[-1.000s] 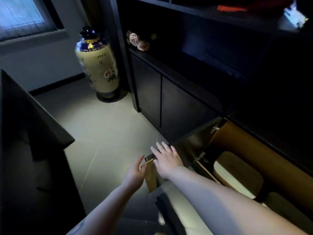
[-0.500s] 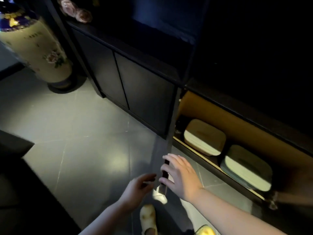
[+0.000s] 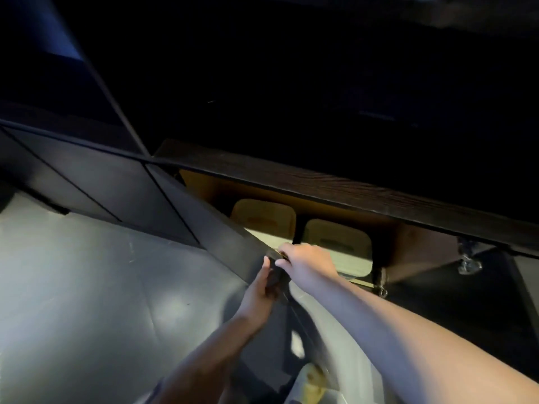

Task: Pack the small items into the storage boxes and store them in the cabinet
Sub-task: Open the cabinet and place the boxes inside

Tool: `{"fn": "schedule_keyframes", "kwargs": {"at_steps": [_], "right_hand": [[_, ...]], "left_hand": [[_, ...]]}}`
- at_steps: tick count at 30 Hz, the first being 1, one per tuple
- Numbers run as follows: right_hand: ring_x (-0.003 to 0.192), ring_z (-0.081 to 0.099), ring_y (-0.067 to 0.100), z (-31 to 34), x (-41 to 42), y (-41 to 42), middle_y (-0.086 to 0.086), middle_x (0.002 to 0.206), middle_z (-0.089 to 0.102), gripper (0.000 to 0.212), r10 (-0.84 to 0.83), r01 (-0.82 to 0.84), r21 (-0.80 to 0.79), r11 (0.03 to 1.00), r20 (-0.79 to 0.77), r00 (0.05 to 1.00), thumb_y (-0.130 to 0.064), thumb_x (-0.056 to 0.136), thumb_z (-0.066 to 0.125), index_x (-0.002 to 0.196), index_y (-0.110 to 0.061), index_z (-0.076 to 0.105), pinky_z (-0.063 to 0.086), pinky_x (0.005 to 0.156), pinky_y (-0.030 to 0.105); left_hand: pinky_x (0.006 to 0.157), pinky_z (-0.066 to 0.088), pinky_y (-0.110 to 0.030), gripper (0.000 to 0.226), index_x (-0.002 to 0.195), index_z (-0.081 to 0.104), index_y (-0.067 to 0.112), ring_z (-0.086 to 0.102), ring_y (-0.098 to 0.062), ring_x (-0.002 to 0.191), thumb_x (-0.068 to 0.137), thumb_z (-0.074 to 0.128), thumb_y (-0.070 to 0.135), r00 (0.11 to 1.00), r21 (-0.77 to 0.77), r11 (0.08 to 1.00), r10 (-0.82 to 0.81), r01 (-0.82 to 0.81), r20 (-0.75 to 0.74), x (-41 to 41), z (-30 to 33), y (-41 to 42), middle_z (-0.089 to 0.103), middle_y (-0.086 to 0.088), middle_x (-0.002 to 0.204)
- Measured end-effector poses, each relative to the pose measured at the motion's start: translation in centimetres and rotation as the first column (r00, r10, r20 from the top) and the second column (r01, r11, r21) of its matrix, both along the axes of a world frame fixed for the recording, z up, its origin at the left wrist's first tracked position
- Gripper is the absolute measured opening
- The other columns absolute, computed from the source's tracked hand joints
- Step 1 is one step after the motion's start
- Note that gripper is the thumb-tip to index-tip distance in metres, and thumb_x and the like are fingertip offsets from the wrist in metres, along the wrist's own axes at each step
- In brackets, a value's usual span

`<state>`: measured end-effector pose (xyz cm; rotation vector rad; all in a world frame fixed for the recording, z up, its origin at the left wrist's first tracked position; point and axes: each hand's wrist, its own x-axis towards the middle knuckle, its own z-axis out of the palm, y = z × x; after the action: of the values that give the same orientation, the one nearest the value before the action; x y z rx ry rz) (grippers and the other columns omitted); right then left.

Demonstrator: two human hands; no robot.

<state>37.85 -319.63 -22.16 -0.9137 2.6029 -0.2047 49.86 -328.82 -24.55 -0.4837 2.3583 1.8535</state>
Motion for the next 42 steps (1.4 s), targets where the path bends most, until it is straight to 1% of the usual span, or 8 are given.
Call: {"fn": "schedule_keyframes", "kwargs": {"at_steps": [4, 7, 11, 16, 23, 30, 36, 42], "right_hand": [[0.101, 0.061, 0.032, 0.6, -3.0, -0.4, 0.008, 0.110, 0.068, 0.028, -0.037, 0.040, 0.090, 0.995, -0.035, 0.999, -0.042, 0.097, 0.045, 0.115, -0.025, 0.057, 0.036, 0.071, 0.032], [0.101, 0.061, 0.031, 1.1, -4.4, -0.1, 0.008, 0.109, 0.067, 0.025, -0.073, 0.081, 0.097, 0.992, -0.083, 0.994, -0.037, 0.099, 0.041, 0.111, -0.021, 0.056, 0.030, 0.072, 0.031], [0.102, 0.061, 0.030, 1.5, -4.7, -0.3, 0.007, 0.110, 0.066, 0.023, -0.257, 0.259, 0.054, 0.964, -0.031, 0.966, -0.032, 0.099, 0.043, 0.112, -0.019, 0.056, 0.034, 0.072, 0.031], [0.110, 0.057, 0.026, 2.1, -2.0, 4.5, 0.001, 0.119, 0.063, 0.028, -0.555, 0.564, -0.072, 0.822, 0.120, 0.823, -0.036, 0.096, 0.049, 0.121, -0.026, 0.054, 0.042, 0.081, 0.031], [0.125, 0.047, 0.017, 4.7, 6.2, 19.9, -0.004, 0.133, 0.056, 0.039, -0.917, 0.903, -0.175, 0.393, -0.001, 0.399, -0.031, 0.091, 0.056, 0.130, -0.027, 0.054, 0.040, 0.100, 0.032], [0.145, 0.016, 0.022, 4.6, 16.3, 34.8, 0.003, 0.156, 0.023, 0.058, -0.974, 0.996, 0.038, 0.076, -0.213, 0.082, -0.030, 0.097, 0.046, 0.149, -0.020, 0.025, 0.022, 0.113, 0.036], [0.139, 0.026, 0.025, 1.4, 18.5, 38.0, 0.005, 0.152, 0.030, 0.054, -0.997, 0.998, 0.024, 0.053, -0.054, 0.054, -0.027, 0.098, 0.045, 0.147, -0.016, 0.027, 0.019, 0.115, 0.038], [0.110, 0.051, 0.023, 1.0, 20.3, 34.4, 0.002, 0.111, 0.061, 0.032, -0.995, 0.986, -0.150, 0.071, -0.083, 0.059, -0.019, 0.089, 0.057, 0.120, -0.023, 0.057, 0.042, 0.083, 0.032]], "left_hand": [[0.106, 0.036, -0.037, 0.048, 0.124, 0.056, 0.007, 0.060, -0.020, 0.110, 0.101, 0.027, 0.037, 0.989, 0.143, 0.984, 0.088, -0.105, 0.120, -3.9, 1.7, 1.1, 0.062, -0.013, 0.124], [0.102, 0.044, -0.034, 0.050, 0.146, 0.025, 0.008, 0.055, -0.022, 0.117, 0.099, 0.041, 0.015, 0.971, 0.300, 0.946, 0.055, -0.126, 0.233, -6.4, 1.3, 1.1, 0.054, -0.011, 0.132], [0.079, 0.046, -0.014, 0.071, 0.150, 0.006, 0.015, 0.052, -0.013, 0.112, 0.093, 0.044, -0.005, 0.957, 0.280, 0.958, -0.023, -0.062, 0.290, -8.5, 1.0, 0.0, 0.047, 0.001, 0.132], [0.085, 0.043, -0.031, 0.071, 0.149, 0.015, 0.020, 0.054, -0.024, 0.110, 0.091, 0.054, 0.009, 0.882, 0.002, 0.964, -0.242, 0.264, 0.404, -8.5, 0.1, 2.0, 0.052, -0.003, 0.128], [0.099, 0.037, -0.020, 0.049, 0.132, 0.047, 0.024, 0.051, -0.011, 0.113, 0.086, 0.055, 0.007, 0.620, -0.099, 0.613, -0.772, 0.784, 0.137, -9.8, 2.4, 14.3, 0.047, 0.003, 0.133], [0.098, 0.025, -0.005, 0.040, 0.127, 0.052, 0.015, 0.046, -0.010, 0.119, 0.087, 0.054, 0.007, 0.313, -0.152, 0.302, -0.949, 0.941, 0.047, -3.8, 2.8, 26.7, 0.049, -0.001, 0.132], [0.090, 0.027, -0.007, 0.049, 0.134, 0.046, 0.022, 0.044, -0.009, 0.124, 0.087, 0.053, 0.012, 0.264, -0.131, 0.246, -0.954, 0.960, 0.141, 0.6, 1.4, 31.6, 0.044, 0.004, 0.140], [0.088, 0.036, -0.018, 0.054, 0.136, 0.042, 0.025, 0.049, -0.014, 0.117, 0.086, 0.062, 0.023, 0.383, -0.089, 0.373, -0.897, 0.924, 0.222, 2.1, 0.3, 29.3, 0.049, 0.001, 0.133]]}}
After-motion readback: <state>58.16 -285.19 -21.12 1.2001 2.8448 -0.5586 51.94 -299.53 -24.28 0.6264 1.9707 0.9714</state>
